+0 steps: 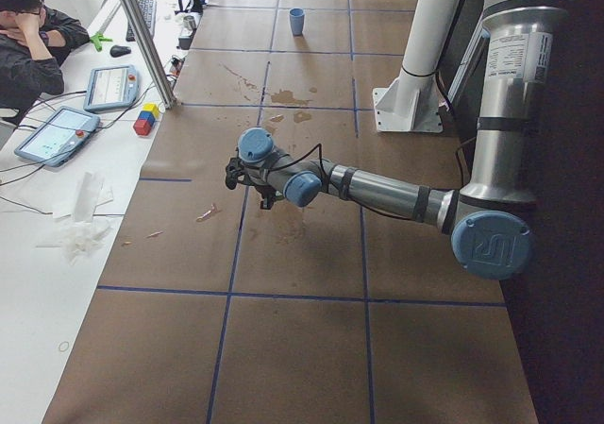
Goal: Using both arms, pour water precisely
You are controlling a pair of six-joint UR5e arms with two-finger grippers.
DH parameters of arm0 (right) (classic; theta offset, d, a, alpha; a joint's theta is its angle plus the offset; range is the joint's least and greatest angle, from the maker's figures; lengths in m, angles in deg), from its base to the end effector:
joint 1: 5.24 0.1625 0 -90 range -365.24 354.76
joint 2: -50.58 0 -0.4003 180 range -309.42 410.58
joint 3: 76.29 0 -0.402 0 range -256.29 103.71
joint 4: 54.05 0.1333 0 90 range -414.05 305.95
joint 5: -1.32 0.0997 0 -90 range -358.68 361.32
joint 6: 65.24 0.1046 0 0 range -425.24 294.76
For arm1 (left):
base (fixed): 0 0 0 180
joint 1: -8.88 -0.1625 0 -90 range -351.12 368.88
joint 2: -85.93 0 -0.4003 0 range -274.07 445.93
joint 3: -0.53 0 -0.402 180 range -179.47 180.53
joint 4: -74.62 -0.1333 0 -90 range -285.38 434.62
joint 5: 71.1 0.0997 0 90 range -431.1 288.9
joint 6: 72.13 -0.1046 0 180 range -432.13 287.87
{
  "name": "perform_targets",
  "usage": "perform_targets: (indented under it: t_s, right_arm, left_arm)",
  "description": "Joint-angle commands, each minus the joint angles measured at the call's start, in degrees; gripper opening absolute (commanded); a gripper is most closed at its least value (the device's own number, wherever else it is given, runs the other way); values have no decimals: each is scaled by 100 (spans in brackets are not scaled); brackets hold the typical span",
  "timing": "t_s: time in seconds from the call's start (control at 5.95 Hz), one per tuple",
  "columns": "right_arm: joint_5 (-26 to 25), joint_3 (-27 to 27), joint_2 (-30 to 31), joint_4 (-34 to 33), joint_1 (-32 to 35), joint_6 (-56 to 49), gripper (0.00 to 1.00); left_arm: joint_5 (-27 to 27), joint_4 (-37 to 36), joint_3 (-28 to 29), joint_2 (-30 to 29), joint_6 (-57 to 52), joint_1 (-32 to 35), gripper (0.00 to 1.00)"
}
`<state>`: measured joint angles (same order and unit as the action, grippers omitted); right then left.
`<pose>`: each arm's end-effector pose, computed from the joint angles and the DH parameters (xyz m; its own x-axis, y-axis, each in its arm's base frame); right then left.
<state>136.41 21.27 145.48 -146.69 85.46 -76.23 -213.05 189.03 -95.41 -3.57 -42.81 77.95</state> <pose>0.0649 -0.4663 0.6165 0.6953 -0.1824 0.6952 0.1226 0.9832 0.1354 0.1365 -0.4995 0.5310 0.5316 0.1145 -0.8392 -0.0568 0.9934 0.0995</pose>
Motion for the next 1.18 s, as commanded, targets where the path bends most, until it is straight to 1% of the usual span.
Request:
perform_targets:
  t_s: [0.0,0.34,0.67,0.84,1.01]
  right_arm:
    - [-9,0,2,1,0,-9,100]
    - [-9,0,-7,1,0,-9,100]
    - [-26,-9,-7,1,0,-9,100]
    - [-26,-9,-7,1,0,-9,100]
    - [-26,-9,-7,1,0,-9,100]
  left_arm:
    - [1,773,583,108,73,36,0]
    - [53,846,716,64,188,18,0]
    - [62,2106,1242,-24,1491,-26,0]
    - [106,2338,1436,-33,1533,-43,0]
    - [402,2349,1447,-33,1551,-191,0]
